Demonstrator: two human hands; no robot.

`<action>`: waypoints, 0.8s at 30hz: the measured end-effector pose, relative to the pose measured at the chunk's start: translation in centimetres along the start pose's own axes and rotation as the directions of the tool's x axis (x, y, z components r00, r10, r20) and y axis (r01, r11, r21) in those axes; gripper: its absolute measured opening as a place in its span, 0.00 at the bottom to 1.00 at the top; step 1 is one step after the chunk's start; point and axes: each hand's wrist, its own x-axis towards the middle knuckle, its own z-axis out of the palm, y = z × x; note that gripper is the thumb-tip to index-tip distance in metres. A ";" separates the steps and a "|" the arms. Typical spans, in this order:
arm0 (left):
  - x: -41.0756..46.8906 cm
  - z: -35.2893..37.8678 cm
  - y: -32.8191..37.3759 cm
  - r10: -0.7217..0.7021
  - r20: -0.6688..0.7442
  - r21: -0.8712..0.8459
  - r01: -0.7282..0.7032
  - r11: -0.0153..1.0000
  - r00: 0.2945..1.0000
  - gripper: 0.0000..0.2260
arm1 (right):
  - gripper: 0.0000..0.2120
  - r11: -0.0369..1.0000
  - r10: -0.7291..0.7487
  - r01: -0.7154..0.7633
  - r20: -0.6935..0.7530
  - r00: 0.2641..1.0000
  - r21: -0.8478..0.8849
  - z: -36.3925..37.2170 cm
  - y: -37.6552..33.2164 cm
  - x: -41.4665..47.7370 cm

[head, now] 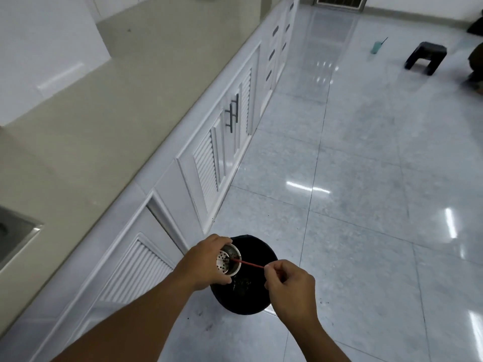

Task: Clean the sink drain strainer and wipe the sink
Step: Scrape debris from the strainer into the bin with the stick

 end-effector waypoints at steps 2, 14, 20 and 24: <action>-1.0 -1.7 1.1 0.016 -0.017 0.000 -0.016 1.000 1.000 0.41 | 0.09 0.997 -0.064 0.064 0.004 0.998 -0.041 -0.4 -2.3 -0.5; -11.1 -14.5 4.9 0.109 -0.208 0.038 -0.104 0.994 0.972 0.44 | 0.09 0.896 -0.394 0.385 0.004 0.919 -0.221 -1.2 -17.5 -8.4; -18.1 -21.4 4.7 0.145 -0.321 0.064 -0.132 0.989 0.936 0.43 | 0.08 0.843 -0.503 0.494 0.011 0.864 -0.213 0.5 -24.3 -13.7; -23.4 -25.7 2.5 0.130 -0.382 0.080 -0.107 0.991 0.915 0.43 | 0.07 0.800 -0.574 0.567 0.026 0.818 -0.194 3.2 -28.4 -17.4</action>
